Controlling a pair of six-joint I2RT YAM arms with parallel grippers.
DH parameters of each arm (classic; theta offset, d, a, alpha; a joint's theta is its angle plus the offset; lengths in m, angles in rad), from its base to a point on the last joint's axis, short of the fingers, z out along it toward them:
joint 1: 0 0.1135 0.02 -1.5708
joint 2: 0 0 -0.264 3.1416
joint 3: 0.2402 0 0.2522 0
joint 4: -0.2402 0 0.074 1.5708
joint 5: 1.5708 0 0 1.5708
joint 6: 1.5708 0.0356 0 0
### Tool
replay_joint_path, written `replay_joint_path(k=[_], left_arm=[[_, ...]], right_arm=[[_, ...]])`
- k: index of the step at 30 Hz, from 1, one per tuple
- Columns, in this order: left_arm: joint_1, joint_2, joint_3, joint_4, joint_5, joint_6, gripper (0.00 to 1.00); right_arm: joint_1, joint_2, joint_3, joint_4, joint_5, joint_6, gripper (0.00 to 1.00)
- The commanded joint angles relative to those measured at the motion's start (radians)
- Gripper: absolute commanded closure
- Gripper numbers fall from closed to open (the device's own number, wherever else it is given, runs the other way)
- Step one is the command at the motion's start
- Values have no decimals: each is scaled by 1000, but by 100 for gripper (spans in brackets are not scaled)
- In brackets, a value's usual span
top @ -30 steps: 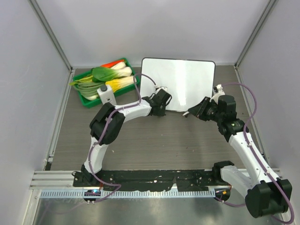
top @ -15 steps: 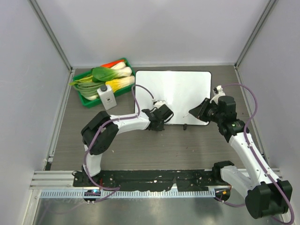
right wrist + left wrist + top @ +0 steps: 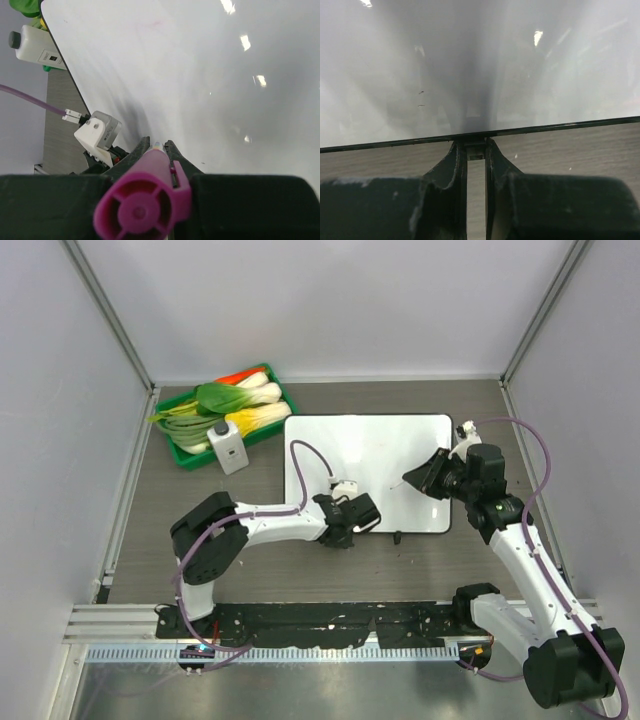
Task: Write a sentence on the whiteboard
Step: Move the whiteboard to the center of the board.
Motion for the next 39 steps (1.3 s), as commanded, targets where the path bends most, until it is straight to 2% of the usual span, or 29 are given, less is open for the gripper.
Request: replay_joint_path(k=[1, 10, 24, 28, 33, 35, 39], left_arm=[[-65, -9, -31, -161, 75, -64, 100], [-157, -16, -40, -198, 121, -130, 100], [-214, 7, -28, -189, 214, -136, 100], [-225, 7, -26, -174, 243, -124, 91], [-246, 25, -14, -180, 272, -109, 66], [-255, 25, -17, -178, 283, -107, 61], [-266, 14, -15, -189, 277, -103, 59]], right_arm=[[-4, -31, 43, 25, -14, 13, 99], [-6, -72, 46, 34, -1, 35, 99], [-4, -92, 46, 35, 0, 36, 99], [-4, -99, 43, 35, 2, 38, 99], [-4, -100, 42, 35, 0, 38, 99], [-2, -99, 40, 33, 0, 35, 99], [-4, -103, 40, 33, -1, 39, 99]])
